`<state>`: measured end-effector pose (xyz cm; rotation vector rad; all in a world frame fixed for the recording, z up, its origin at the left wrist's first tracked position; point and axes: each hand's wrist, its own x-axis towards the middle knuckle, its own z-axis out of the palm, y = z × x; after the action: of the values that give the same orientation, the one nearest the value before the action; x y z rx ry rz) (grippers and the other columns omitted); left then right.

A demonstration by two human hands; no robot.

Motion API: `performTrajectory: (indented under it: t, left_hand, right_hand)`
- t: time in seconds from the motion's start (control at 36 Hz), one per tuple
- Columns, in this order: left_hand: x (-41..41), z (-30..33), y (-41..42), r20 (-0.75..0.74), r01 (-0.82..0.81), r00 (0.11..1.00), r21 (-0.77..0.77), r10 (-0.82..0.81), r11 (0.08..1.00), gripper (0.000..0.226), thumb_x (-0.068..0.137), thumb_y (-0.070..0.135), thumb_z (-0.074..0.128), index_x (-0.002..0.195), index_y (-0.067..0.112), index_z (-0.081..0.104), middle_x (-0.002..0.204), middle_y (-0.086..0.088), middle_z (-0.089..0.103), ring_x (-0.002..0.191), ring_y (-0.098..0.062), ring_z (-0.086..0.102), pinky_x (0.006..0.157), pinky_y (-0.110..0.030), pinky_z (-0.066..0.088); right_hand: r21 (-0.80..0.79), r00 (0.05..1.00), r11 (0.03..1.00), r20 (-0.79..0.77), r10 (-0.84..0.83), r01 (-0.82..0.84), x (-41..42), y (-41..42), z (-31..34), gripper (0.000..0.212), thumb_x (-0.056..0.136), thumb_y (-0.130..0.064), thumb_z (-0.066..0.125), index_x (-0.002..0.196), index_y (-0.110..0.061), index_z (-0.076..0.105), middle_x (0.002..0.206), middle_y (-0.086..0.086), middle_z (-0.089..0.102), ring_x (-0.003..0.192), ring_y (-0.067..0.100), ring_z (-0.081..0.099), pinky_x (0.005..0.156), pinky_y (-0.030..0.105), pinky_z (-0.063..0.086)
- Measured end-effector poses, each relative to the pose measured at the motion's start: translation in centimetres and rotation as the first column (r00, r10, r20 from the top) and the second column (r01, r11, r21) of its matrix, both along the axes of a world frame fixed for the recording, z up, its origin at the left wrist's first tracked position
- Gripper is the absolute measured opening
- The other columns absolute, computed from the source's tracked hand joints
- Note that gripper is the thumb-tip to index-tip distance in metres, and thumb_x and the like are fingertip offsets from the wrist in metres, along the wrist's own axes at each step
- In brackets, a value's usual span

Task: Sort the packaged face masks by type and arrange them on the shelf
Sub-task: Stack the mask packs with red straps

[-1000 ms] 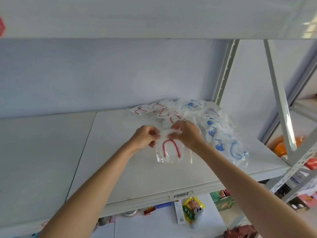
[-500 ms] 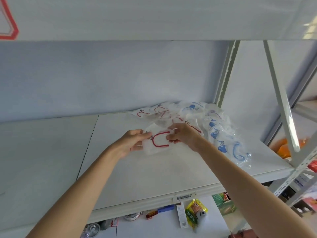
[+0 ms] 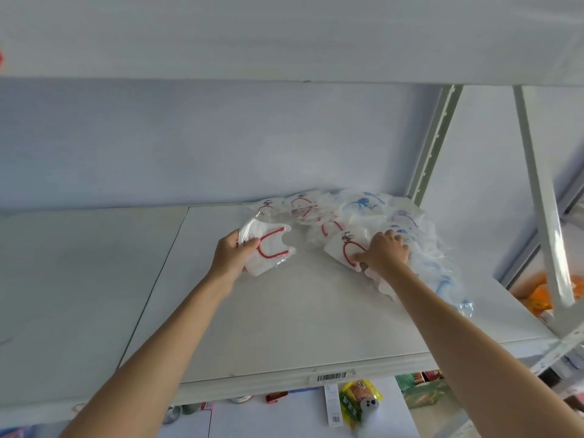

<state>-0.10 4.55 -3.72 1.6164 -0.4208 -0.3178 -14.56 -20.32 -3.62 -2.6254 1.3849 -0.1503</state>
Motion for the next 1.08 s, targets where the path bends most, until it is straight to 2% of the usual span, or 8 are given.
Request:
performTrajectory:
  t: [0.17, 0.28, 0.39, 0.5, 0.58, 0.72, 0.81, 1.08]
  left_hand:
    - [0.2, -0.7, 0.4, 0.041, -0.062, 0.997, 0.033, 0.060, 0.998, 0.013, 0.097, 0.027, 0.052, 0.108, 0.026, 0.059, 0.107, -0.001, 0.067, 0.101, -0.023, 0.065, 0.089, -0.052, 0.054]
    - [-0.1, -0.6, 0.7, 0.047, -0.043, 0.998, 0.051, 0.041, 0.998, 0.013, 0.099, 0.031, 0.046, 0.109, 0.030, 0.054, 0.110, -0.004, 0.066, 0.089, -0.032, 0.071, 0.078, -0.049, 0.058]
    - [-0.1, -0.4, 0.6, -0.036, -0.006, 0.999, 0.025, 0.007, 1.000, 0.018, 0.104, 0.026, 0.039, 0.118, 0.022, 0.049, 0.111, -0.010, 0.065, 0.069, -0.036, 0.072, 0.052, -0.033, 0.057]
    - [-0.1, -0.1, 0.0, -0.094, 0.003, 0.996, 0.020, -0.001, 1.000, 0.017, 0.104, 0.025, 0.038, 0.116, 0.020, 0.048, 0.105, -0.006, 0.062, 0.068, -0.037, 0.072, 0.053, -0.036, 0.056]
    - [-0.5, 0.6, -0.9, -0.153, 0.051, 0.987, 0.007, -0.049, 0.999, 0.021, 0.101, 0.024, 0.038, 0.118, 0.018, 0.049, 0.100, -0.008, 0.066, 0.066, -0.037, 0.072, 0.051, -0.034, 0.056]
    - [-0.9, 0.8, -1.9, -0.269, 0.125, 0.955, -0.014, -0.124, 0.992, 0.043, 0.101, 0.047, 0.035, 0.121, 0.018, 0.059, 0.111, -0.010, 0.068, 0.083, -0.028, 0.068, 0.053, -0.035, 0.056]
    - [-0.8, 0.5, -1.9, -0.259, 0.209, 0.944, -0.014, -0.205, 0.978, 0.049, 0.095, 0.063, 0.035, 0.117, 0.027, 0.060, 0.108, -0.004, 0.071, 0.092, -0.030, 0.070, 0.055, -0.034, 0.056]
    - [0.1, -1.1, -1.3, -0.154, 0.124, 0.979, -0.090, -0.136, 0.988, 0.021, 0.099, 0.027, 0.053, 0.117, 0.017, 0.050, 0.114, -0.011, 0.067, 0.080, -0.041, 0.071, 0.050, -0.030, 0.053]
  right_hand:
    - [0.116, 0.994, 0.993, 0.110, 0.016, -0.028, 0.4, -1.1, -0.3, 0.072, 0.071, -0.046, 0.079, 0.126, -0.009, 0.051, 0.127, 0.013, 0.047, 0.121, 0.033, 0.042, 0.098, 0.040, 0.038]
    - [0.189, 0.924, 0.976, 0.381, 0.027, -0.106, 0.6, -1.6, -0.4, 0.056, 0.071, -0.030, 0.081, 0.116, -0.014, 0.051, 0.117, 0.008, 0.055, 0.110, 0.028, 0.048, 0.088, 0.037, 0.042]
    - [0.407, 0.616, 0.850, 0.776, -0.131, -0.333, 0.3, -0.9, 1.4, 0.044, 0.078, -0.010, 0.075, 0.113, -0.014, 0.049, 0.111, 0.013, 0.058, 0.087, 0.023, 0.056, 0.074, 0.034, 0.046]
    - [0.497, 0.370, 0.523, 0.867, -0.333, -0.693, -0.1, 1.1, 4.1, 0.040, 0.084, 0.009, 0.062, 0.115, -0.013, 0.051, 0.098, 0.009, 0.063, 0.075, 0.015, 0.063, 0.062, 0.023, 0.053]
    - [0.504, 0.490, 0.413, 0.859, -0.149, -0.758, 0.8, 3.2, 4.9, 0.046, 0.082, 0.010, 0.063, 0.115, -0.020, 0.053, 0.103, 0.005, 0.058, 0.082, 0.014, 0.062, 0.070, 0.024, 0.051]
    - [0.478, 0.687, 0.581, 0.696, 0.206, -0.659, 4.2, 6.0, 3.0, 0.065, 0.071, 0.003, 0.078, 0.126, -0.022, 0.051, 0.119, 0.009, 0.048, 0.090, 0.023, 0.056, 0.058, 0.025, 0.048]
    - [0.306, 0.754, 0.748, 0.542, 0.372, -0.589, 5.6, 6.4, 2.4, 0.079, 0.069, -0.015, 0.083, 0.138, -0.021, 0.044, 0.130, 0.012, 0.040, 0.114, 0.027, 0.048, 0.083, 0.024, 0.041]
    - [0.211, 0.726, 0.823, 0.615, 0.308, -0.528, 7.0, 6.9, 1.0, 0.073, 0.078, -0.033, 0.076, 0.140, -0.018, 0.040, 0.136, 0.005, 0.031, 0.112, 0.024, 0.052, 0.098, 0.036, 0.045]
